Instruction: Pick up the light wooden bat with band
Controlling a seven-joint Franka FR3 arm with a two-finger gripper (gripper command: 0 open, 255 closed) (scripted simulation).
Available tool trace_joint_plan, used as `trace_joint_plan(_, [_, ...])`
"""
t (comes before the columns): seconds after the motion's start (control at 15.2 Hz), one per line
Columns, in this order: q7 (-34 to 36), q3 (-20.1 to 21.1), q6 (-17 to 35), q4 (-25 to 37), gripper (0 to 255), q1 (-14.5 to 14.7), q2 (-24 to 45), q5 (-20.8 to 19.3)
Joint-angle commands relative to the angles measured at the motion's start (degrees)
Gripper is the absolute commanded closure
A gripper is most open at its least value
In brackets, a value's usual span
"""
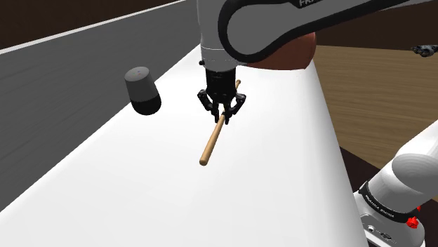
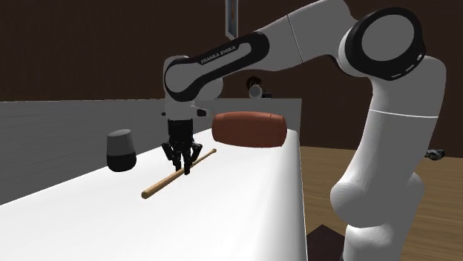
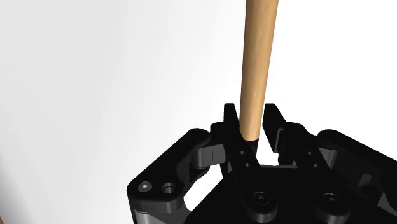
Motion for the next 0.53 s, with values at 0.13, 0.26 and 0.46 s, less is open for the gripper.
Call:
trace_joint_plan(0.13, [-0.32,-0.34,-3.22,2.52,255,-0.08,-0.89,0.48])
trace_joint_plan(0.26, [-0.37,-0.46,-4.76,3.89,255,-0.12,-1.1,0.56])
trace_joint_plan(0.46, [-0.39,-0.62,-7.06,6.04,255,-0.19,-1.29,0.62])
